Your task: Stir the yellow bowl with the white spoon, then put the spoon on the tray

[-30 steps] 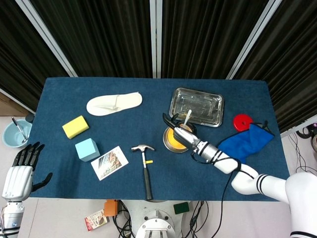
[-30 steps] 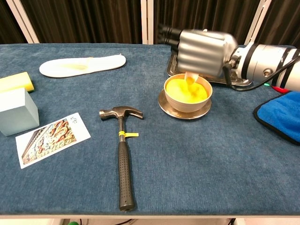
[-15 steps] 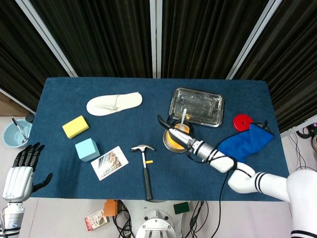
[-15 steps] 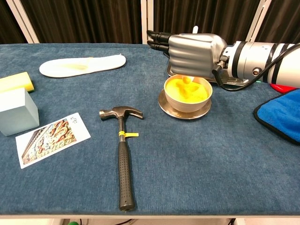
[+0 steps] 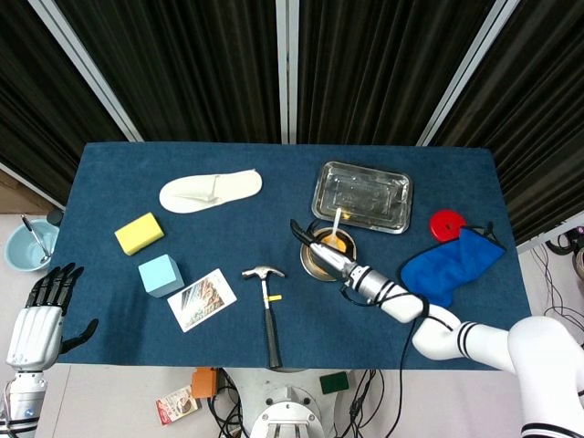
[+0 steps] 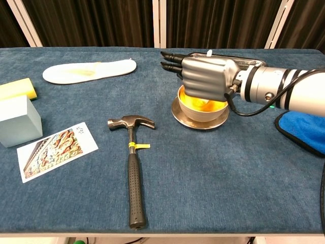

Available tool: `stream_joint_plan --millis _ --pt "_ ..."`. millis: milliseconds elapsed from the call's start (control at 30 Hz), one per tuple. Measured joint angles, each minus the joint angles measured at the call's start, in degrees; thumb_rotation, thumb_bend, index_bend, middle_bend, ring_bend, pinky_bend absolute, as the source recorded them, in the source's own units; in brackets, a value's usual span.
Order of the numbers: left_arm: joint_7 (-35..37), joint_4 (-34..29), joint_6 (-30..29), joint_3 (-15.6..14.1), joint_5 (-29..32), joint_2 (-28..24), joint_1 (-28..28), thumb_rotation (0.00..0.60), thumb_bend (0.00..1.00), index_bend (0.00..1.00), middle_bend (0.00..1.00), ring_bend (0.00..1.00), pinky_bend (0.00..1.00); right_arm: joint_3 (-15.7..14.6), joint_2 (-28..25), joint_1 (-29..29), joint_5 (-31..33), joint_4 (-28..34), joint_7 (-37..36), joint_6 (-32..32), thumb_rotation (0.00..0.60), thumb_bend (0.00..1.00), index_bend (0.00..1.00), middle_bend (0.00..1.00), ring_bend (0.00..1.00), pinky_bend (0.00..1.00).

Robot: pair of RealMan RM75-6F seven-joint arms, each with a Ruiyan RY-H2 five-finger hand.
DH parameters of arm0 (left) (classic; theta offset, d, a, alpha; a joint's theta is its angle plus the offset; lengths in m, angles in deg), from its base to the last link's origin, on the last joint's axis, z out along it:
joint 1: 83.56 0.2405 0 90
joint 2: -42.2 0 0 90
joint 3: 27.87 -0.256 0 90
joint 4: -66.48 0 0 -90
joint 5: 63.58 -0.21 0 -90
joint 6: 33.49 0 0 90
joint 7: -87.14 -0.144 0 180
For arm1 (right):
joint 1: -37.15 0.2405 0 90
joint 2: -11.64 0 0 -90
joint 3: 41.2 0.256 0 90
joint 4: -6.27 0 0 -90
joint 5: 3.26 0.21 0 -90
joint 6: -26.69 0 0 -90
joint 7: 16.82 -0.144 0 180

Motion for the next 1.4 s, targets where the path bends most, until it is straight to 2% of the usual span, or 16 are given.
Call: stream_joint_plan --millis 200,600,900,1100,1267,1400 --pt "0.5 0.3 0.0 0.0 0.0 0.0 0.1 0.600 0.21 0.09 0.05 0.01 0.11 -0.3 1.8 -0.9 -0.8 -1.8 -5.5 2.6 0.600 0.45 0.71 0.33 0.02 0.00" --pt "-0.4 -0.7 0.0 0.3 -0.3 -0.3 -0.3 0.600 0.21 0.09 0.05 0.01 0.11 0.4 3.9 -6.1 -0.6 -7.1 -19.8 12.2 0.600 0.45 0.71 0.33 0.02 0.00" --pt "-2.1 -2.4 0.0 0.5 -0.8 -0.7 -0.6 0.600 0.21 0.09 0.05 0.01 0.11 1.4 6.8 -9.4 -1.0 -12.9 -34.9 20.0 0.600 0.45 0.71 0.33 0.02 0.00" --pt "-3.5 -3.8 -0.1 0.6 -1.1 -1.3 -0.7 0.600 0.21 0.09 0.05 0.01 0.11 2.6 8.2 -10.9 -1.1 -15.2 -42.2 24.0 0.600 0.45 0.71 0.33 0.02 0.00" --pt "-4.1 -4.4 0.1 0.6 -1.1 -1.6 -0.9 0.600 0.21 0.09 0.05 0.01 0.11 2.4 8.0 -10.6 -2.1 -15.5 -42.8 23.5 0.600 0.45 0.71 0.33 0.02 0.00" --pt "-4.6 -4.6 0.6 0.6 -1.1 -1.6 -1.2 0.600 0.21 0.09 0.05 0.01 0.11 1.1 7.3 -9.2 -4.5 -16.1 -39.2 22.6 0.600 0.46 0.72 0.33 0.02 0.00"
